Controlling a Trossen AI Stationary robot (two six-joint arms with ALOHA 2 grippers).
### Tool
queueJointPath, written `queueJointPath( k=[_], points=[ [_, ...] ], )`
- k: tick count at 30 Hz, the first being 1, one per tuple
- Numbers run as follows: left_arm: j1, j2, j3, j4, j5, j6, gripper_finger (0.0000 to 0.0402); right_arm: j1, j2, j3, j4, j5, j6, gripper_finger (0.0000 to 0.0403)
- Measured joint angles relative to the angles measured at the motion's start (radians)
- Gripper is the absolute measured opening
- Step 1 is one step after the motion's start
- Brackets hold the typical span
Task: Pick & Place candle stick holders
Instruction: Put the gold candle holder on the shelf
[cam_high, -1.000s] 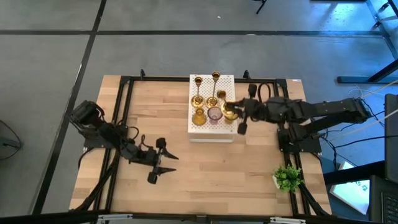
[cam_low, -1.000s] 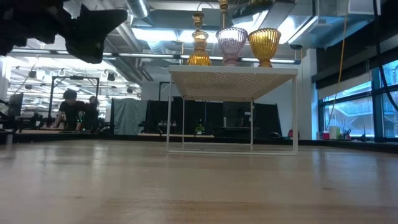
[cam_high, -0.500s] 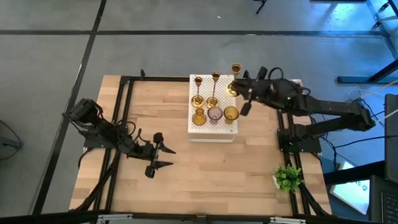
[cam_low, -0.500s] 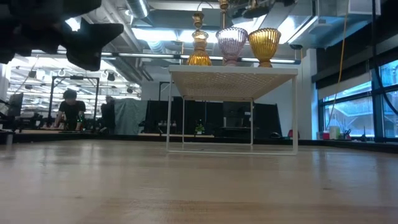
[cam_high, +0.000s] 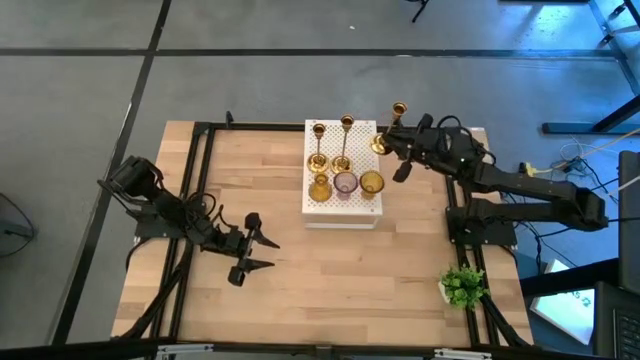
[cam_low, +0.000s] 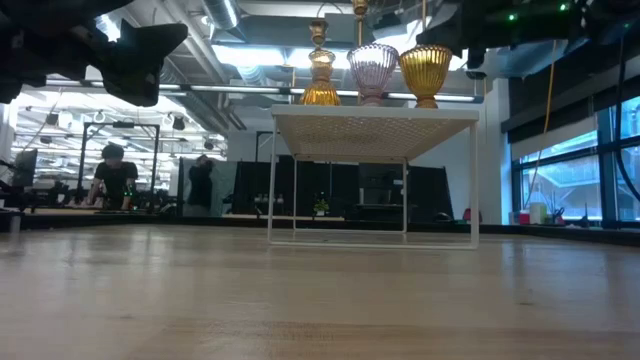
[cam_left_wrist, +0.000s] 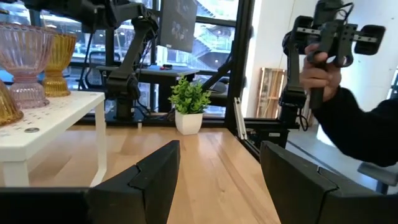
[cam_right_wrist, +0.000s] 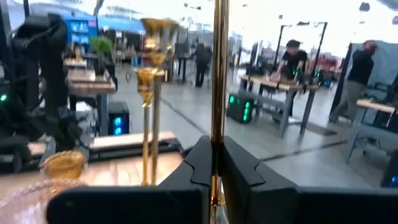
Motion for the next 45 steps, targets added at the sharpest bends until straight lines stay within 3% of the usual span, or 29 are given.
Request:
queueJointPath(
  k=[9, 14, 20, 31, 45],
  points=[
    [0.004, -0.005, 0.000, 0.000, 0.008, -0.022, 0.0218, -0.080, 0.037, -0.015, -0.016, -0.208, 0.027, 0.0014],
    [0.039, -0.006, 0.000, 0.001, 0.010, -0.095, 0.0218, -0.087, 0.075, -0.016, -0.061, -0.219, 0.031, 0.0014],
    [0.074, -0.006, 0.010, 0.001, 0.066, -0.180, 0.0218, -0.112, 0.088, -0.054, 0.051, -0.242, 0.019, 0.0014],
    [0.077, -0.006, 0.051, 0.001, 0.087, -0.161, 0.0218, -0.277, 0.091, -0.199, 0.259, -0.573, 0.108, 0.0014],
    [0.096, -0.005, 0.051, 0.000, 0.096, -0.158, 0.0218, -0.268, 0.185, -0.220, 0.372, -0.560, 0.101, 0.0014]
  ],
)
